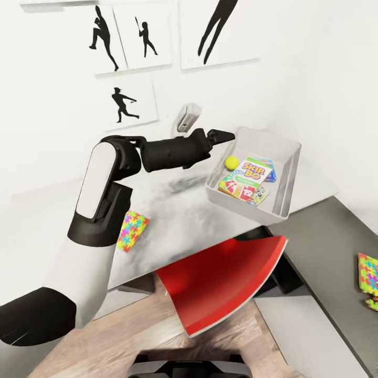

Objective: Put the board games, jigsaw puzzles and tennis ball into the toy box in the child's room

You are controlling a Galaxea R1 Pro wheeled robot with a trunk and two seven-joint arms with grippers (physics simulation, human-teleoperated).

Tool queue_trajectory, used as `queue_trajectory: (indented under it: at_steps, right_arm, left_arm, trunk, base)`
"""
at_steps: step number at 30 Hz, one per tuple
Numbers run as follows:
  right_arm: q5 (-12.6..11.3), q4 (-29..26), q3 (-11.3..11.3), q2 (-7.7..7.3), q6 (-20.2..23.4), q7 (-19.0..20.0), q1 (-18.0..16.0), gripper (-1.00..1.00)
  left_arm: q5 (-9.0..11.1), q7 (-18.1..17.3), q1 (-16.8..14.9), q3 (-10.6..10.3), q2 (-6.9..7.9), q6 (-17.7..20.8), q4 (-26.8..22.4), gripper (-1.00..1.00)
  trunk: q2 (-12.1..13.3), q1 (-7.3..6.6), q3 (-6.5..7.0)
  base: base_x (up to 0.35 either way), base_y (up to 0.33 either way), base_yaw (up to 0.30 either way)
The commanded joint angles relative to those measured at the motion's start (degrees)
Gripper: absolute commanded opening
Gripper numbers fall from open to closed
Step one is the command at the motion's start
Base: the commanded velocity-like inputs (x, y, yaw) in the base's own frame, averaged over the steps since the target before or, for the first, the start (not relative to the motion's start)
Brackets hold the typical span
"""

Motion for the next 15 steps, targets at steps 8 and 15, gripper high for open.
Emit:
queue_trajectory:
  at_steps: [8, 15]
  right_arm:
    - [0.48, 0.42, -0.43, 0.06, 0.28, 0.67, 1.37, 1.00]
    - [0.26, 0.53, -0.55, 0.25, 0.28, 0.72, 3.52, 1.00]
  left_arm:
    - [5.01, 6.68, -2.54, -3.73, -0.99, -2.44, 0.00, 1.00]
    - [6.30, 8.46, -3.27, -4.98, -1.26, -3.43, 0.07, 1.00]
  trunk:
    - [-0.09, 0.04, -0.08]
    - [-0.09, 0.04, -0.08]
  base:
    - [0.000, 0.000, -0.283]
    - [0.000, 0.000, -0.283]
